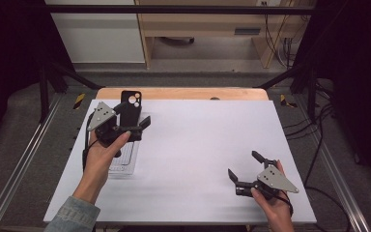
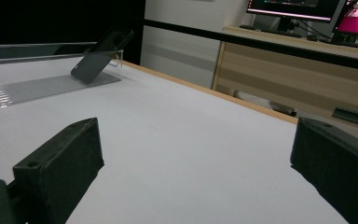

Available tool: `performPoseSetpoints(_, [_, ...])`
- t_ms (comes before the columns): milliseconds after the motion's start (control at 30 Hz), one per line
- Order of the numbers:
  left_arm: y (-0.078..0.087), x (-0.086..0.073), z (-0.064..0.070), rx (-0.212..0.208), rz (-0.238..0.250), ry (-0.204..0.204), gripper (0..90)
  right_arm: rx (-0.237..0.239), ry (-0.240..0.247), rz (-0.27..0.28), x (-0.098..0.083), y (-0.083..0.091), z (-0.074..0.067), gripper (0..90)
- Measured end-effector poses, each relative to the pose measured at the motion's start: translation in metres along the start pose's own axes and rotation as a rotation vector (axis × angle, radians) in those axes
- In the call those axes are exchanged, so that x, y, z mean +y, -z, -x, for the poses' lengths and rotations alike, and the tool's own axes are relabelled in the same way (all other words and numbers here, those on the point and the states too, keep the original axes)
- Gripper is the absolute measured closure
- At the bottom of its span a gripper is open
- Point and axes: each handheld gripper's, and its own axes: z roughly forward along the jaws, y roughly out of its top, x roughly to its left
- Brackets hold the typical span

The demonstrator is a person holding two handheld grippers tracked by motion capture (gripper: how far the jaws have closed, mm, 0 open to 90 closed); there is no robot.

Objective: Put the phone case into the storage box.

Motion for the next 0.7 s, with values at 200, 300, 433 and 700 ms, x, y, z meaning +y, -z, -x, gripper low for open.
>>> performPoseSetpoints(200, [0.006, 0.002, 0.001, 0.009, 0.003, -0.031, 1.2, 0.0, 0.002, -0.001, 0.0, 0.0, 0.0, 2.6])
performPoseSetpoints(300, [0.01, 0.003, 0.001, 0.011, 0.014, -0.031, 1.1, 0.002, 0.0, 0.001, 0.0, 0.0, 0.0, 2.6])
performPoseSetpoints(433, [0.014, 0.003, 0.003, 0.008, 0.022, -0.033, 1.1, 0.0, -0.004, 0.001, 0.0, 0.0, 0.0, 2.6])
performPoseSetpoints(700, [0.025, 0.002, 0.006, 0.013, 0.034, -0.064, 1.1, 0.0, 0.006, -0.004, 0.0, 0.0, -0.001, 2.8])
